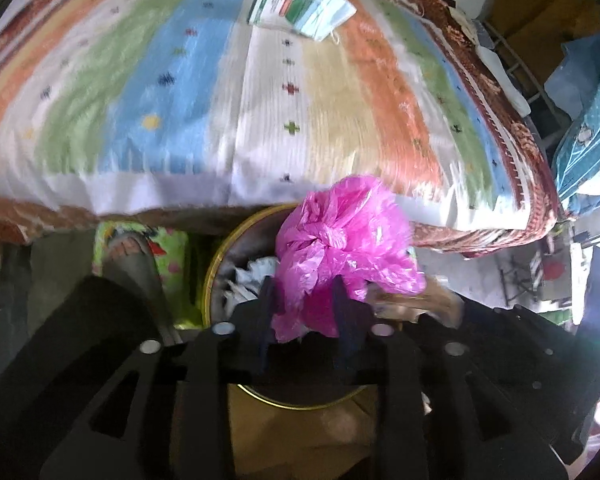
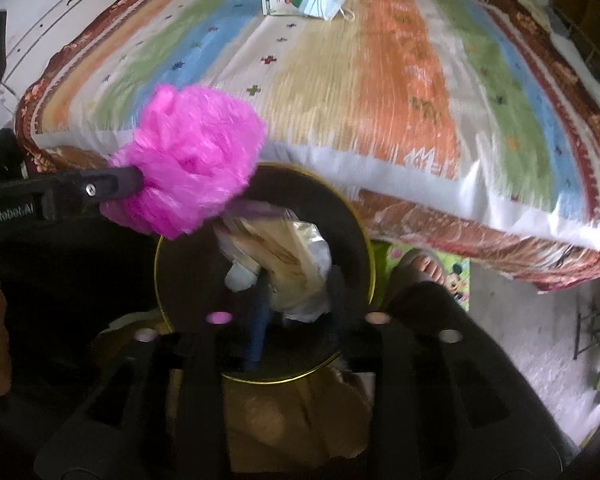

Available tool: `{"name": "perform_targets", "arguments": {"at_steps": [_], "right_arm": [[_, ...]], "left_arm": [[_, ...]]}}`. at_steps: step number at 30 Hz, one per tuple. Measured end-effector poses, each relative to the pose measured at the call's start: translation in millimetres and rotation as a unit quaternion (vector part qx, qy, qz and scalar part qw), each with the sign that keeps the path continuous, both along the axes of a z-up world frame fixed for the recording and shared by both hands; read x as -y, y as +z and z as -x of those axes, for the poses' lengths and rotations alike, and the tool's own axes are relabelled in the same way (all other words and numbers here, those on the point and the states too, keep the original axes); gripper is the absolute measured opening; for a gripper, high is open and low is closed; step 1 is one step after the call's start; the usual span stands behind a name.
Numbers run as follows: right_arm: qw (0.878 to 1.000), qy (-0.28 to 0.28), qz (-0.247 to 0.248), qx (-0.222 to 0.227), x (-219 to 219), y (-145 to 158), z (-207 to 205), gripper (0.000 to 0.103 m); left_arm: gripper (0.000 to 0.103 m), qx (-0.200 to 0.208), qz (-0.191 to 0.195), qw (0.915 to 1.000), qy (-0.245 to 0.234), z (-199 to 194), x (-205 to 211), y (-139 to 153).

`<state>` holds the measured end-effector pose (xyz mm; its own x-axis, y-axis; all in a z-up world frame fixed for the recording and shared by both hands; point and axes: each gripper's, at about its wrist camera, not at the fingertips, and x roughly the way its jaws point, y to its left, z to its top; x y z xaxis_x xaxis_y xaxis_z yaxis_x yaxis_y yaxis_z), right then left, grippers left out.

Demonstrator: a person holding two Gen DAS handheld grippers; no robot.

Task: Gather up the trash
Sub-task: 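Carry the pink bag and yellow wrapper over the bin and open both tools, then move both tools back up toward the green medicine box and blue mask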

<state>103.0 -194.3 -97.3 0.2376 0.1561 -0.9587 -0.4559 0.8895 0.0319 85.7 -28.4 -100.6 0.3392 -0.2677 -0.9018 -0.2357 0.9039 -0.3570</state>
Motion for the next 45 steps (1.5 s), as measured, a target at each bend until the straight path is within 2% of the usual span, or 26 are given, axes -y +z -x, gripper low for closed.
{"name": "perform_targets", "arguments": {"at_steps": [2, 10, 12, 14, 18, 22, 28, 34, 39, 45], "right_arm": [[1.000, -0.003, -0.001, -0.008, 0.4, -3.5, -2.4, 0.052], [1.000, -0.008, -0.025, -0.014, -2.5, -1.2, -10.7, 0.059], [1.000, -0.007, -0.029, -0.003, -4.1, 3.4, -14.2, 0.060], [0.999, -0.005, -0.028, 0.016, -6.4, 10.6, -18.4, 0.066], [0.998, -0.012, -0.048, 0.046, -5.8, 28.8, -31.8, 0.071], [0.995, -0.029, -0.076, 0.052, -2.5, 41.9, -49.5, 0.075], [0.992, -0.027, -0.077, 0.098, -7.4, 61.3, -74.1, 0.085], [0.989, -0.041, -0.084, 0.113, -10.3, 65.9, -95.5, 0.088], [0.985, -0.056, -0.099, 0.128, -10.7, 69.9, -111.3, 0.092], [0.981, -0.068, -0.119, 0.135, -12.7, 72.5, -130.5, 0.094]], "left_arm": [[0.045, -0.002, 0.006, 1.0000, 0.006, -2.4, -2.8, -1.1], [0.056, 0.038, -0.016, 0.9990, 0.019, -8.0, -10.5, 19.8], [0.058, 0.044, -0.030, 0.9984, 0.019, -13.0, -11.4, 24.2], [0.062, 0.054, -0.043, 0.9974, 0.018, -18.2, -13.9, 31.3], [0.065, 0.066, -0.072, 0.9950, 0.018, -27.7, -21.3, 42.1], [0.070, 0.065, -0.087, 0.9940, 0.015, -39.5, -32.0, 49.7], [0.073, 0.058, -0.109, 0.9921, 0.023, -56.5, -46.5, 51.1], [0.079, 0.059, -0.130, 0.9892, 0.032, -75.6, -56.5, 50.9], [0.087, 0.079, -0.152, 0.9846, 0.037, -92.3, -62.8, 54.8], [0.094, 0.091, -0.185, 0.9784, 0.019, -112.5, -64.7, 51.2]]}}
